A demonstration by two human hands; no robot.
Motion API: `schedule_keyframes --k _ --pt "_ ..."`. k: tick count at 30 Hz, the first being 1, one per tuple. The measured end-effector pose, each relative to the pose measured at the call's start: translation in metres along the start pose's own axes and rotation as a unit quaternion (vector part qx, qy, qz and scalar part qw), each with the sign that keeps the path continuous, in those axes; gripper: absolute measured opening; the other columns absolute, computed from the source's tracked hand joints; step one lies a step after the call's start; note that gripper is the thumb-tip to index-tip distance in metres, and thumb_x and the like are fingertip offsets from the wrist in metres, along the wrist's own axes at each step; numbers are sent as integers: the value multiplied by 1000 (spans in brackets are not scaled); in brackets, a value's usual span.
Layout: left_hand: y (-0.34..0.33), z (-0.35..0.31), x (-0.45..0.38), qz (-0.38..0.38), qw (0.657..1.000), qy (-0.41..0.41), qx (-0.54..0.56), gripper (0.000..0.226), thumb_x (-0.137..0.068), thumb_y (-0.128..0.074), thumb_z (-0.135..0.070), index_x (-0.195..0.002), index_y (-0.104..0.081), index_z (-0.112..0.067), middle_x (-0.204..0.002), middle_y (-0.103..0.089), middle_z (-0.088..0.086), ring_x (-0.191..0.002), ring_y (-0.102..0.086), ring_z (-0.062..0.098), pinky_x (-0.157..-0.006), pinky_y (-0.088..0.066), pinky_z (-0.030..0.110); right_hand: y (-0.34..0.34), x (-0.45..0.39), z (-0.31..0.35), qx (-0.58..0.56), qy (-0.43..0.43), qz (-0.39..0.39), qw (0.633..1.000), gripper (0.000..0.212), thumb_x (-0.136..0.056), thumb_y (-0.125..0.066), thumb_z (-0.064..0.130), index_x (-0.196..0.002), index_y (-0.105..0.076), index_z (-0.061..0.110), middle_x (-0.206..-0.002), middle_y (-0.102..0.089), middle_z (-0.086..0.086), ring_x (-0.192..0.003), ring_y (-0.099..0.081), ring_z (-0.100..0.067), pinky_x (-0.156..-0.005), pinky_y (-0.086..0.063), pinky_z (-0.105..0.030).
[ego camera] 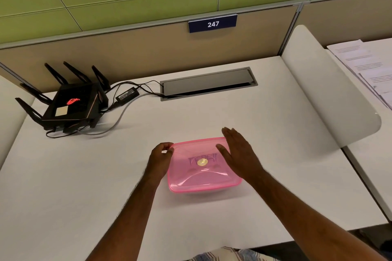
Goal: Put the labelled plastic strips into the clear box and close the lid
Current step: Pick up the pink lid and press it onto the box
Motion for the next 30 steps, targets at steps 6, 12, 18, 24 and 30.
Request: schedule_keyframes --k 6,12,18,24,30 --pt "-4 -5 -1 2 1000 -3 -5 17 -96 -59 -14 -109 -69 -20 -111 -68 -5 -104 -64 19 -90 -52 34 -21 14 0 -5 -36 21 999 70 -104 -37 51 -160 -19 13 -169 -15 -2 -157 -7 -19 -126 -10 -37" --pt "-10 -11 0 7 1000 -1 5 16 -95 -60 -16 -105 -69 -24 -107 -68 -11 -100 -65 14 -78 -48 26 -20 18 -10 -15 -28 2 999 69 -105 -35 51 -161 -18 14 -169 -15 0 -156 -5 -16 -125 -10 -30" --pt "-10 -12 -1 13 1000 -10 9 15 -95 -63 -17 -106 -71 -23 -106 -69 -13 -98 -65 10 -76 -48 22 -24 19 -15 -34 -17 8 999 65 -107 -35 42 -161 -14 12 -169 -8 2 -156 1 -16 -126 -8 -30" --pt "-4 -8 -3 10 1000 -6 11 16 -95 -63 -18 -107 -71 -24 -106 -68 -15 -97 -65 11 -78 -49 24 -29 19 -10 -30 -14 -3 999 65 -107 -36 42 -161 -16 11 -168 -11 1 -157 -3 -19 -126 -11 -31" --pt "-6 -9 2 23 999 -26 21 20 -97 -61 -22 -114 -68 -28 -112 -68 -14 -98 -66 11 -82 -53 27 -27 15 -14 11 -32 1 999 65 -107 -29 48 -162 -12 18 -169 -11 3 -157 -5 -19 -125 -20 -43"
Point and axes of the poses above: each hand's wrist, its own x-axis away from the middle knuckle, its own y-axis out of the back of the hand, z = x × y, the point moved 3 cm from there along -x, towards the middle knuckle
